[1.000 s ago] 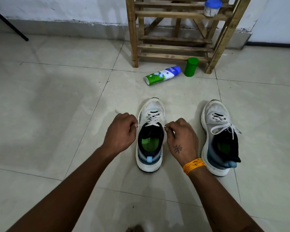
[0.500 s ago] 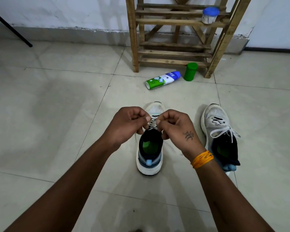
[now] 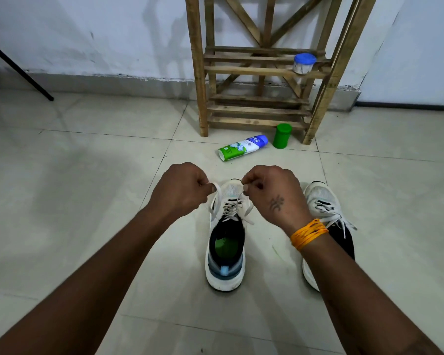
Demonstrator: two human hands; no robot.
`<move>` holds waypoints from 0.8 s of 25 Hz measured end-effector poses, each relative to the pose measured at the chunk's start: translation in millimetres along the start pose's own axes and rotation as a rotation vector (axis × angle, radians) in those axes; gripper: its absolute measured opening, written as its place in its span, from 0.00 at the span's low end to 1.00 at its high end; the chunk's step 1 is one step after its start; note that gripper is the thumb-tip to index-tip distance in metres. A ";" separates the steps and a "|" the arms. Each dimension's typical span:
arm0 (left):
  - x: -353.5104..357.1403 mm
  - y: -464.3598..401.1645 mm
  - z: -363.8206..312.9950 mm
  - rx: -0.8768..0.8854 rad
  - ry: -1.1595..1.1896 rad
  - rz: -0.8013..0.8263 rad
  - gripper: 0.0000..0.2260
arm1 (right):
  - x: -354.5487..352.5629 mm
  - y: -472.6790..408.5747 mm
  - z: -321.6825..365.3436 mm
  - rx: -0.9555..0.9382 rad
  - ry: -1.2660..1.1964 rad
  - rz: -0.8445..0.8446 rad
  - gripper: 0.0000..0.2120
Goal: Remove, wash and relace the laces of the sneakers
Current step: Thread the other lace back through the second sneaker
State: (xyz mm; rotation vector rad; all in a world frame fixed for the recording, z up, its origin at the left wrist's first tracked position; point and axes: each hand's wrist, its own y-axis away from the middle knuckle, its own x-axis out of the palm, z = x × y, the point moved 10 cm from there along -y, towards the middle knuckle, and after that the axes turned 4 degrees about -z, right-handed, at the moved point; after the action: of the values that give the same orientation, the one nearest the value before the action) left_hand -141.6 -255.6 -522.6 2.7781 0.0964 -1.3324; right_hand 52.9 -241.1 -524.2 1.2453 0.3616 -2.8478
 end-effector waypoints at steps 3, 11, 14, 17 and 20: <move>-10.5 -2.4 11.2 -0.087 -0.080 -0.105 0.19 | -10.1 0.7 1.9 -0.051 0.282 -0.149 0.03; -30.1 0.6 3.3 -0.064 0.016 -0.347 0.20 | -15.1 9.1 -11.1 0.117 -0.270 -0.381 0.03; -11.7 0.9 5.6 -0.162 0.344 -0.226 0.15 | 9.1 8.4 -9.1 0.153 -0.465 -0.246 0.06; -14.2 1.2 1.4 -0.091 0.307 -0.292 0.13 | 22.5 9.8 -9.6 0.198 -0.540 -0.192 0.09; -7.1 -0.8 -0.2 -0.085 0.470 -0.250 0.13 | 42.8 11.6 0.1 0.210 -0.609 -0.009 0.06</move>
State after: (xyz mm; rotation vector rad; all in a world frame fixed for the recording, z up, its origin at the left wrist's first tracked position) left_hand -145.9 -255.0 -516.9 3.0158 0.5203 -0.6563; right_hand 24.7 -249.0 -557.6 0.3318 0.0498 -3.1330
